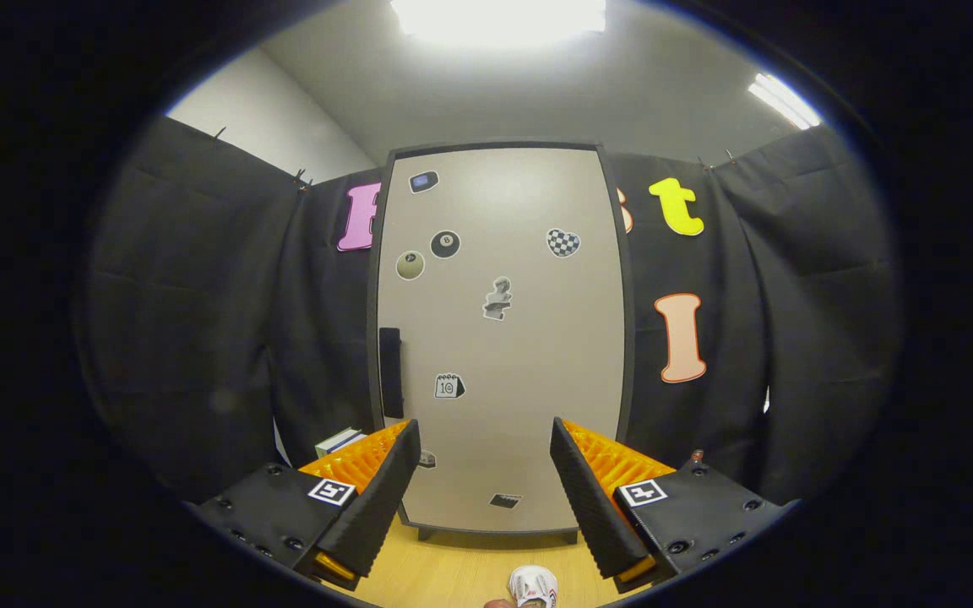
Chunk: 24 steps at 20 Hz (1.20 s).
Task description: Open the shoe cabinet door, grab the shoes and put them into the shoe cabinet, then close the shoe cabinet door.
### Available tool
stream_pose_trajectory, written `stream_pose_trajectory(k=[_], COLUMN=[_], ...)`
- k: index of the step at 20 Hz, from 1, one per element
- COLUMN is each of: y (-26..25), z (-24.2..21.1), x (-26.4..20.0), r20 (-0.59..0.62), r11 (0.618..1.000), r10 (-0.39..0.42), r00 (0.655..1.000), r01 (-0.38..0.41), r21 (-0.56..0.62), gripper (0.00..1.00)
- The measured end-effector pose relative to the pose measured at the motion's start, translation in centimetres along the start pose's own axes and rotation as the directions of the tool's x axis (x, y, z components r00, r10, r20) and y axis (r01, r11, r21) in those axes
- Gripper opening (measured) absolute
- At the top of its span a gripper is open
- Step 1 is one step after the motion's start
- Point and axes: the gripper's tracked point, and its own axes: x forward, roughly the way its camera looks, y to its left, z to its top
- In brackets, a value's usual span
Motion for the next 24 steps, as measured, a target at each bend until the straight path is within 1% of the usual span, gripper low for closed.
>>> stream_pose_trajectory(k=[2,4,6,10,15,18,24], y=[-0.1,0.8,1.5,4.7,9.0,11.0,12.7], z=[0.1,0.6,1.5,2.4,0.8,-0.3,-2.1], x=[2.0,3.9,5.8,9.5,13.7,16.0,20.0], r20=[-0.019,-0.024,-0.016,0.006,-0.052,-0.068,-0.108], r11=[1.000,1.000,1.000,0.998,0.992,0.991,0.994], r10=[-0.013,-0.005,0.012,0.060,0.109,0.126,0.099], r00=[1.000,1.000,1.000,0.998,0.993,0.990,0.989], r01=[0.013,0.005,-0.012,-0.059,-0.112,-0.129,-0.103], r21=[-0.008,-0.001,-0.007,-0.037,-0.058,-0.045,-0.034], gripper=[0.97,0.97,0.97,0.97,0.97,0.97,0.97])
